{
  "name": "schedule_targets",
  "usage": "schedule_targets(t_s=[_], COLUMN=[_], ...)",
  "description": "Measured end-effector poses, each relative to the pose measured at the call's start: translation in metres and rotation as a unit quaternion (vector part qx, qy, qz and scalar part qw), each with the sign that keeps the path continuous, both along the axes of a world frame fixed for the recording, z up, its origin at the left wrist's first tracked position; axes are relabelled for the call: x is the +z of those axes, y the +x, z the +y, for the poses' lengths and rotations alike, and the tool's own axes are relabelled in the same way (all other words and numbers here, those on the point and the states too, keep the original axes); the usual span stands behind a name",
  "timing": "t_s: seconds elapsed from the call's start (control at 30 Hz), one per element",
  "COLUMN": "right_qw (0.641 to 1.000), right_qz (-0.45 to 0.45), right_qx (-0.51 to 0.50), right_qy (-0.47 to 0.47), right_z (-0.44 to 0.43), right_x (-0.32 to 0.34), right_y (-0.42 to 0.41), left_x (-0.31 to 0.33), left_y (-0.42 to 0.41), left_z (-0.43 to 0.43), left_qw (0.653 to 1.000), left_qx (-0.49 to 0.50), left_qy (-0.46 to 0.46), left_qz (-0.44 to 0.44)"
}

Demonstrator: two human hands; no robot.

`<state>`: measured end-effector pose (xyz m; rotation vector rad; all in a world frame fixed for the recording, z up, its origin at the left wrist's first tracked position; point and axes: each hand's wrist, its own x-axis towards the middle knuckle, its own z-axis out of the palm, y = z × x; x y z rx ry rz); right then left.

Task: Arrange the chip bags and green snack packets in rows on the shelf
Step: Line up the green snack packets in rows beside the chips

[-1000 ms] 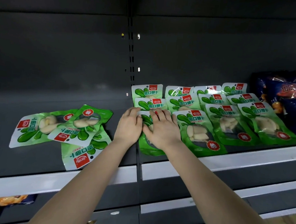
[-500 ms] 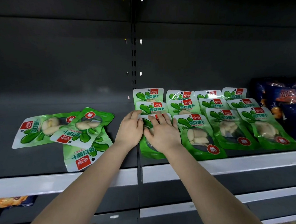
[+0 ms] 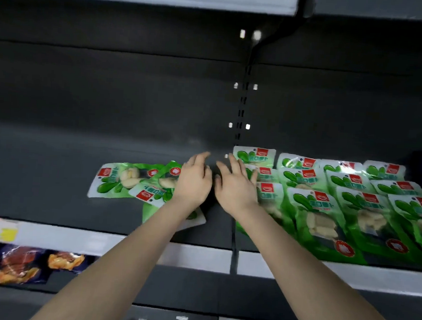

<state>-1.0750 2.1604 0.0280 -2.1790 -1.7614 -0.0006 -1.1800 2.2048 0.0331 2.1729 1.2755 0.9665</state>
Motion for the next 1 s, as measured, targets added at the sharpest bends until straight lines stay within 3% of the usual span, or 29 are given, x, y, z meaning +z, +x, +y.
schedule_targets(t_s=[0.13, 0.27, 0.37, 0.5, 0.8, 1.0], right_qw=[0.997, 0.988, 0.983, 0.976, 0.985, 0.965], right_qz=[0.014, 0.005, -0.005, -0.076, -0.068, -0.064], right_qx=[0.077, 0.153, 0.167, 0.145, 0.134, 0.225], right_qy=[-0.007, -0.02, -0.083, -0.143, -0.088, -0.116], right_z=[0.022, 0.038, 0.048, 0.055, 0.055, 0.044], right_x=[-0.004, -0.007, -0.014, -0.024, -0.031, -0.027], right_y=[-0.05, -0.091, -0.11, -0.118, -0.116, -0.098], left_x=[-0.009, -0.022, -0.036, -0.045, -0.049, -0.049], left_y=[-0.069, -0.121, -0.144, -0.143, -0.141, -0.141], left_z=[0.013, 0.015, 0.017, 0.02, 0.021, 0.022], left_qw=[0.991, 0.981, 0.973, 0.963, 0.959, 0.96], left_qx=[0.097, 0.153, 0.175, 0.192, 0.201, 0.195], left_qy=[-0.002, -0.023, -0.047, -0.042, -0.031, -0.042], left_qz=[0.093, 0.117, 0.141, 0.183, 0.199, 0.197])
